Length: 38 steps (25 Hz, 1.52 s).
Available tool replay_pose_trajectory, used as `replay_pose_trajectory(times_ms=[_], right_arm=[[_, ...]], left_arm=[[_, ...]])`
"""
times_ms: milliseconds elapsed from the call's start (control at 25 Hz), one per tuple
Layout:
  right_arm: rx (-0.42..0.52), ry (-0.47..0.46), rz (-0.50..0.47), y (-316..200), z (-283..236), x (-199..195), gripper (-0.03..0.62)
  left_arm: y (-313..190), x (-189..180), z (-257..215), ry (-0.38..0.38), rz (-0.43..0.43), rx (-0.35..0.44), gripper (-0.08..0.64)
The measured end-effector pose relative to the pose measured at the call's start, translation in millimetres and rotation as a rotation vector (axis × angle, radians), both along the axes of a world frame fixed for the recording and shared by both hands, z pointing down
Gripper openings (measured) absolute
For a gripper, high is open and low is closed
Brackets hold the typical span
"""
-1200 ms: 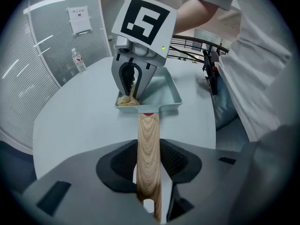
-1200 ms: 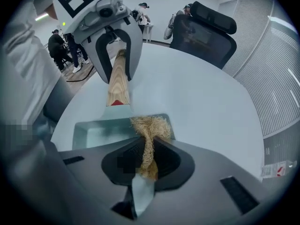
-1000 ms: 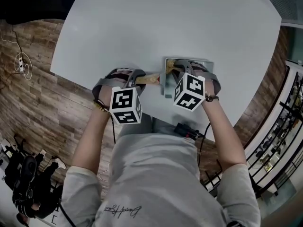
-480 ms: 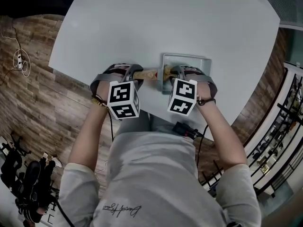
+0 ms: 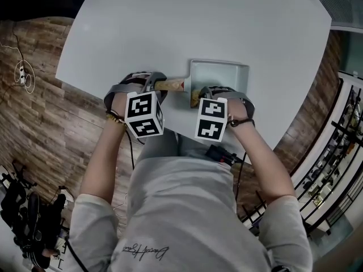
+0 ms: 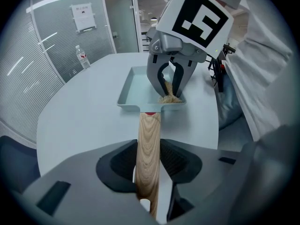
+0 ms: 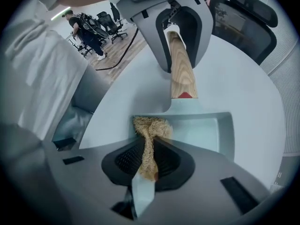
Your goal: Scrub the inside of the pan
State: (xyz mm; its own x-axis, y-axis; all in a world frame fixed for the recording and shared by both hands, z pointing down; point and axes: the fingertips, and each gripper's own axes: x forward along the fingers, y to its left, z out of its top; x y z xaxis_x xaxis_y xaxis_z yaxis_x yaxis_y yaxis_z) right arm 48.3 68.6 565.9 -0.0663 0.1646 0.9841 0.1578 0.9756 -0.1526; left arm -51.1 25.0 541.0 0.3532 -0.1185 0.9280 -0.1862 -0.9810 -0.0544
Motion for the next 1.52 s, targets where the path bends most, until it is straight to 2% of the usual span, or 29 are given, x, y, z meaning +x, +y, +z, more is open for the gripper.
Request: replay_pose_trajectory(times_ms=[200, 440, 560, 680, 1000, 1240, 1520], right_arm=[[0.004, -0.007, 0.021, -4, -1, 1, 0.071], [0.153, -0.026, 0.073, -50, 1, 1, 0.072], [0.204, -0.027, 0.101, -78, 4, 1, 0.072], [0.247, -0.013, 0.085, -97, 4, 2, 0.074], [0.294, -0.046, 0.063, -99, 3, -3, 0.072], [0.247, -0.05, 0.049, -75, 3, 5, 0.072], [0.086, -0.01, 0.04, -34, 7, 13, 0.072]], left_arm=[[0, 0, -1, -0.005, 0.025, 0.008, 0.152], [3, 1, -2, -0.023, 0.063, 0.011, 0.152], [3, 3, -1, -0.021, 0.061, 0.01, 0.152], [2, 4, -2, -0.019, 0.058, 0.009, 0.152], [1, 0, -2, -0.005, -0.003, -0.003, 0.152], [-2, 0, 0, -0.011, -0.016, -0.003, 0.153], [-3, -2, 5, -0.021, -0.013, -0.004, 0.153]])
